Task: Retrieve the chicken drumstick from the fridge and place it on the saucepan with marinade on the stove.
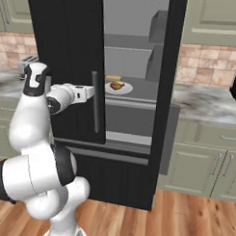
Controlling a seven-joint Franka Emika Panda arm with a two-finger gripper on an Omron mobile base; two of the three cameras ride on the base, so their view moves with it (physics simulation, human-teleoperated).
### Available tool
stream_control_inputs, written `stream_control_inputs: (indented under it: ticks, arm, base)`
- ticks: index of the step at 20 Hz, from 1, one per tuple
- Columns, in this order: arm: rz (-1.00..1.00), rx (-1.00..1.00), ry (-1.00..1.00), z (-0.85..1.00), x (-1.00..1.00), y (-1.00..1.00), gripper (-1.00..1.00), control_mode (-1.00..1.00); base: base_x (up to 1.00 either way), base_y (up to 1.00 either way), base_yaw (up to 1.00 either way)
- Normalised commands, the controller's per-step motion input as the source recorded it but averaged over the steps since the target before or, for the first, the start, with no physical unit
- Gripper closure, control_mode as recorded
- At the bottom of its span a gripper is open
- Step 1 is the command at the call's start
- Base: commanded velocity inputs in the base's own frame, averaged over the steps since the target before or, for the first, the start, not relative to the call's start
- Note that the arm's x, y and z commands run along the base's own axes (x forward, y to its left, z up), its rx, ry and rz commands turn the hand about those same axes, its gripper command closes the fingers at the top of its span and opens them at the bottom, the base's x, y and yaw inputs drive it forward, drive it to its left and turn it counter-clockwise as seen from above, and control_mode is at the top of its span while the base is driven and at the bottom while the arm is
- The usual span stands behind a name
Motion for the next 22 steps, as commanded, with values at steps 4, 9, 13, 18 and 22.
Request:
stream_control_inputs:
  ticks: [4, 9, 13, 18, 22]
  arm:
    - [0.00, 0.00, 0.00, -0.01, 0.49, 0.00, -1.00, -1.00]
    - [0.00, 0.00, 0.00, -0.15, 0.40, 0.00, -1.00, -1.00]
    - [0.00, 0.00, 0.00, -0.19, 0.51, 0.00, -1.00, -1.00]
    - [0.00, 0.00, 0.00, -0.25, 0.35, 0.06, -1.00, -1.00]
    - [0.00, 0.00, 0.00, -0.25, 0.33, 0.17, -1.00, -1.00]
  base:
    - [0.00, 0.00, 0.00]
    - [0.00, 0.00, 0.00]
    - [0.00, 0.00, 0.00]
    - [0.00, 0.00, 0.00]
    - [0.00, 0.00, 0.00]
